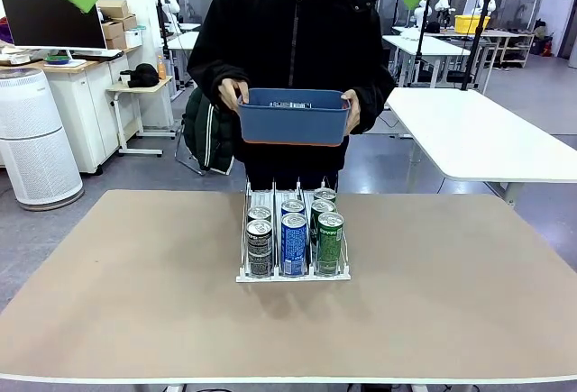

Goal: Fill the beverage cans into the dispenser.
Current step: Pick up the Pepsi coke handed by the human.

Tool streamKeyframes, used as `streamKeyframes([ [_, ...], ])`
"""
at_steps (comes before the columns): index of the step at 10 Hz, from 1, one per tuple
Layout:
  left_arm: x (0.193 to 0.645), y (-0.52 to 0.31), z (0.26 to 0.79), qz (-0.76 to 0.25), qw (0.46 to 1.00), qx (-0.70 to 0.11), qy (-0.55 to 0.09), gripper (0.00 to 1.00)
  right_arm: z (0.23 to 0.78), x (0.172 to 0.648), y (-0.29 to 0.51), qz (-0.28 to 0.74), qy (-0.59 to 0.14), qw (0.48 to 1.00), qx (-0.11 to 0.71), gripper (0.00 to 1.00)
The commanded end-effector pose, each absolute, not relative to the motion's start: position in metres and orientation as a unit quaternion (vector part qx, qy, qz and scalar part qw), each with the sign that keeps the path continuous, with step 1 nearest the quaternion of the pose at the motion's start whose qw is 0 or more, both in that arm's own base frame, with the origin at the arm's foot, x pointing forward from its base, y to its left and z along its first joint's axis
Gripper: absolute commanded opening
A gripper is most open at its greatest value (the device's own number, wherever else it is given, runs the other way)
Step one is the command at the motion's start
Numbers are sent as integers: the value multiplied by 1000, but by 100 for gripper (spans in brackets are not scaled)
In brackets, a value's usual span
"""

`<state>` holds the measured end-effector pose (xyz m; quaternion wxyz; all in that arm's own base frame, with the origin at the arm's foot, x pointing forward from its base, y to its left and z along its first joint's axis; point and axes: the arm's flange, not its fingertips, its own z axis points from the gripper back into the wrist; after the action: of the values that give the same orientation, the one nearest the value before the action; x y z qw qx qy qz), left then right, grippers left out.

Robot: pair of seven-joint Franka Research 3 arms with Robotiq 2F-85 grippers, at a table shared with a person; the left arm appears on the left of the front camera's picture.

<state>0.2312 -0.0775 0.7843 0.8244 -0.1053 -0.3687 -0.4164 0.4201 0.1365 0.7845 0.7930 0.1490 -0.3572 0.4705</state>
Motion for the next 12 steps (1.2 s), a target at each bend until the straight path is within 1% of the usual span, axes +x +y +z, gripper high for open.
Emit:
streamKeyframes([
  [1, 232, -78, 784, -412, 825, -109, -370, 100, 791, 413, 130, 450, -343, 810, 155, 99],
  [3, 232, -78, 784, -412, 825, -109, -370, 100, 787, 407, 128, 434, -333, 824, 151, 99],
  [6, 232, -78, 784, -412, 825, -109, -370, 100, 780, 395, 127, 443, -323, 825, 137, 99],
  [7, 232, -78, 784, -412, 825, -109, -370, 100, 791, 410, 124, 440, -341, 817, 153, 99],
  [12, 232, -78, 784, -412, 825, -109, -370, 100, 791, 410, 124, 440, -341, 817, 153, 99],
])
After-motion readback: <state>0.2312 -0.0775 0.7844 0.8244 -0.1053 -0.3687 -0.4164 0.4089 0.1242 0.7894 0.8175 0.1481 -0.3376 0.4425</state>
